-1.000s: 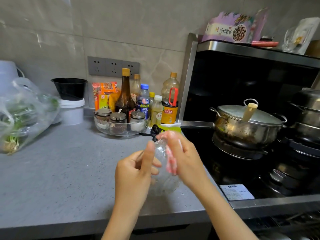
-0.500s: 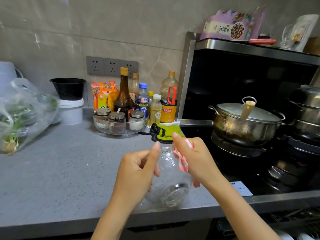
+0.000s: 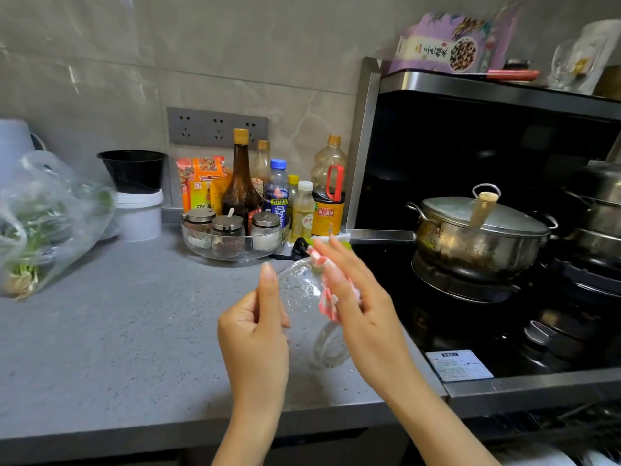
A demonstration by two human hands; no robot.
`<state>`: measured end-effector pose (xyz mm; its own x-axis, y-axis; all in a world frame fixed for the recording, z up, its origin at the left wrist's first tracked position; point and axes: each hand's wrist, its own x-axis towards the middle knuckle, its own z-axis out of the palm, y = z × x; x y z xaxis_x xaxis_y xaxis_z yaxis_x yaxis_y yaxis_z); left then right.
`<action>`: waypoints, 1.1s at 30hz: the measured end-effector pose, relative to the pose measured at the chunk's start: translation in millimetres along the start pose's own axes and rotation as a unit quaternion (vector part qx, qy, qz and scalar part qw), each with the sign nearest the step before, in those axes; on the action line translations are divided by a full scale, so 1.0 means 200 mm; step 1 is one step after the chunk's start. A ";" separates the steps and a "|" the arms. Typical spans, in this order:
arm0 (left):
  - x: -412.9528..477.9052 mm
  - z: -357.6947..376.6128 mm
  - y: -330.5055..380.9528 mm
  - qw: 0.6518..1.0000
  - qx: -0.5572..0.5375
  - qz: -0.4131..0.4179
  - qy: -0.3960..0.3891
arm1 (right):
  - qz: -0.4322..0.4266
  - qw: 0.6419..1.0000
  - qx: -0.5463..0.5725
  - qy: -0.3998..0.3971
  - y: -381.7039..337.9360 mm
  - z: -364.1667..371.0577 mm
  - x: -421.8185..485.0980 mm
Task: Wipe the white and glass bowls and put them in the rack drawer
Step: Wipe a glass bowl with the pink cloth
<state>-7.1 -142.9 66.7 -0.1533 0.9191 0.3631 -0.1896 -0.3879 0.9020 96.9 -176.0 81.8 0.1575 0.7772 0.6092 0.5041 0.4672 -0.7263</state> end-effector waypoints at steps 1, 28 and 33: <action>0.00 0.01 0.00 1.000 0.002 0.002 0.005 | -0.015 0.999 -0.048 -0.003 0.01 0.02 -0.01; 0.06 -0.10 -0.05 0.983 -0.008 -0.086 -0.163 | 0.156 0.987 0.035 -0.015 0.01 -0.09 0.07; 0.10 -0.08 0.02 0.960 0.029 -0.023 -0.276 | 0.113 0.993 0.023 -0.039 -0.05 -0.11 0.08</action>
<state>-26.9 -127.7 73.7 0.3949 0.8380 0.3765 -0.1264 -0.3564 0.9257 112.5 -177.1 106.5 0.1953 0.8941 0.4031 0.4232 0.2940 -0.8570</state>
